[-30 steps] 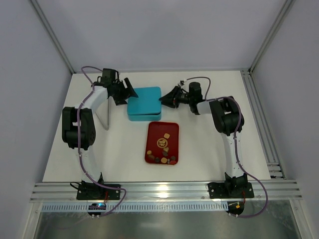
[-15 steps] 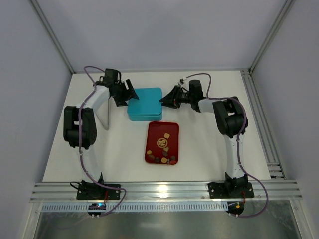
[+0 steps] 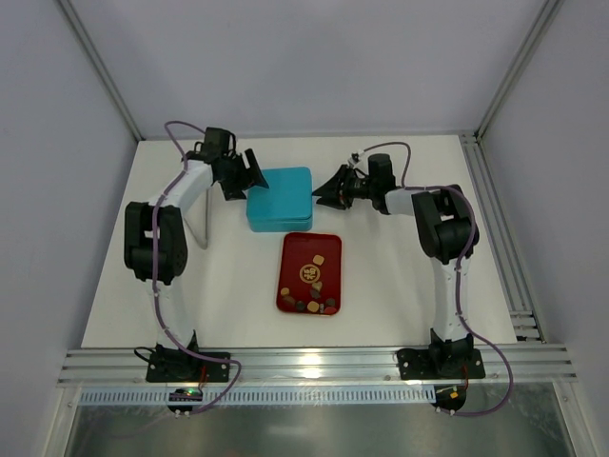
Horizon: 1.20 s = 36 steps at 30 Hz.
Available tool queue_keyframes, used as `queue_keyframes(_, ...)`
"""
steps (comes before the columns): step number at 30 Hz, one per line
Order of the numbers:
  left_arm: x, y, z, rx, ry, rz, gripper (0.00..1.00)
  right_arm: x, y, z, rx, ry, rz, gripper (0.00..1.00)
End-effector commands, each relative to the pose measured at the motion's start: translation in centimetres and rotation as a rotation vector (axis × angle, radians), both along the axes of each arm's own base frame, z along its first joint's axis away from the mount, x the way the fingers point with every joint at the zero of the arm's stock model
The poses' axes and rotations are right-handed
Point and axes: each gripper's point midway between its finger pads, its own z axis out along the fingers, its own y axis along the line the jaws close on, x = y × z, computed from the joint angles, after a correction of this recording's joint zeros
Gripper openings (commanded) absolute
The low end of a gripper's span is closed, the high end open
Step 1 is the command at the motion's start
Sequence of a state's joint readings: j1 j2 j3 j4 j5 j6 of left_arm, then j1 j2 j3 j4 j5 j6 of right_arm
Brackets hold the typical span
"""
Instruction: Pack the chocolate
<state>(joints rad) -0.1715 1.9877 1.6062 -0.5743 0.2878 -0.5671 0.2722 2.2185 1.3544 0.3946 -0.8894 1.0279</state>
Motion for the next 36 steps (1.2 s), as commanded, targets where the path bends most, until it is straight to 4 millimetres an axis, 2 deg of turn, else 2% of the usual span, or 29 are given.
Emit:
queue_keyframes(1,0.5,-0.5,0.3,0.011,-0.013,-0.019,0.77,0.1,-0.5,1.6,0.013,-0.031,-0.013,0.46)
queue_keyframes(12,0.6,-1.3,0.3,0.024,-0.008,-0.041,0.77,0.3,-1.2,1.1,-0.034,-0.03,-0.032,0.47)
queue_keyframes(19,0.4,-1.7,0.2,0.056,0.006,-0.059,0.77,0.4,-1.0,1.4,-0.084,-0.058,-0.035,0.57)
queue_keyframes(30,-0.1,-1.9,-1.0,0.127,0.061,-0.095,0.77,0.6,-1.1,2.1,-0.098,-0.077,-0.073,0.67)
queue_keyframes(36,-0.2,-1.8,-1.5,0.135,0.093,-0.1,0.77,0.5,-0.7,2.7,-0.096,-0.084,-0.071,0.68)
